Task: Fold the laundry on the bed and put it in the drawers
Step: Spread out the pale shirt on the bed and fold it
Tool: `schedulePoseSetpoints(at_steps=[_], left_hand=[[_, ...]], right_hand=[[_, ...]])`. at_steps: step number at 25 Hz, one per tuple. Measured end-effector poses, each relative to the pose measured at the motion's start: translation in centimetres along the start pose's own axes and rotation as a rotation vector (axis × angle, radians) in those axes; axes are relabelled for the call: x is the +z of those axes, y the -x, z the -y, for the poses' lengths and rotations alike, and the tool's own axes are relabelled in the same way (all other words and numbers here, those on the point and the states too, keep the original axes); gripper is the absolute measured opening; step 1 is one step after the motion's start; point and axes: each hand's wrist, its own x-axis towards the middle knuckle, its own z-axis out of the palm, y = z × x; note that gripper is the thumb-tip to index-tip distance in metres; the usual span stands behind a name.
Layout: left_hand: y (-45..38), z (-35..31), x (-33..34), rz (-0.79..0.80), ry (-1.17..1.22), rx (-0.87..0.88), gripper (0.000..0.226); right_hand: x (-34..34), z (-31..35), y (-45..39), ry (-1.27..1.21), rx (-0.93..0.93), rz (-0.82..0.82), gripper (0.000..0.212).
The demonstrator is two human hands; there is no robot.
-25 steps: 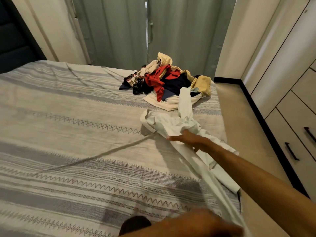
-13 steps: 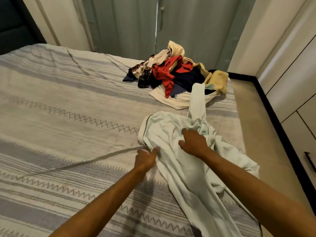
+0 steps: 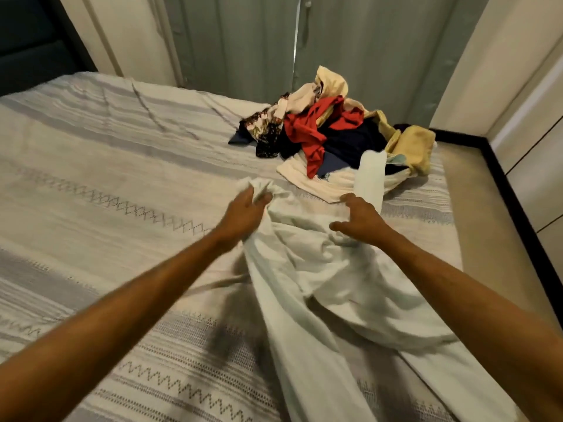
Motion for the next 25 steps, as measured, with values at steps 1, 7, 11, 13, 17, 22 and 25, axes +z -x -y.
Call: schedulePoseSetpoints(at_steps=[1, 7, 11, 13, 17, 22, 25], left_hand=[[0.0, -3.7, -3.4, 0.127, -0.090, 0.141, 0.028], [4.7, -21.5, -13.9, 0.607, -0.582, 0.379, 0.025], [9.2, -28.8, -17.1, 0.607, -0.727, 0.595, 0.011], [10.5, -31.5, -19.0, 0.408, -0.826, 0.761, 0.015], [11.2, -32.3, -23.2, -0.091, -0.995, 0.961, 0.018], [10.6, -27.5, -23.0, -0.256, -0.921, 0.811, 0.030], [10.7, -25.2, -19.1, -0.330, -0.804, 0.752, 0.010]], right_hand=[[-1.4, 1.4, -0.1, -0.148, 0.005, -0.027, 0.088], [-8.0, 11.5, 1.8, -0.573, -0.211, 0.215, 0.117], [-11.6, 17.3, 5.8, -0.609, -0.304, 0.267, 0.086], [-15.2, 19.1, 8.4, -0.498, -0.271, 0.292, 0.069], [-22.8, 20.0, 13.2, -0.420, -0.211, 0.307, 0.034], [-29.6, 18.0, 19.7, -0.300, -0.315, 0.026, 0.047], [-32.4, 17.0, 22.4, 0.004, -0.487, -0.247, 0.031]])
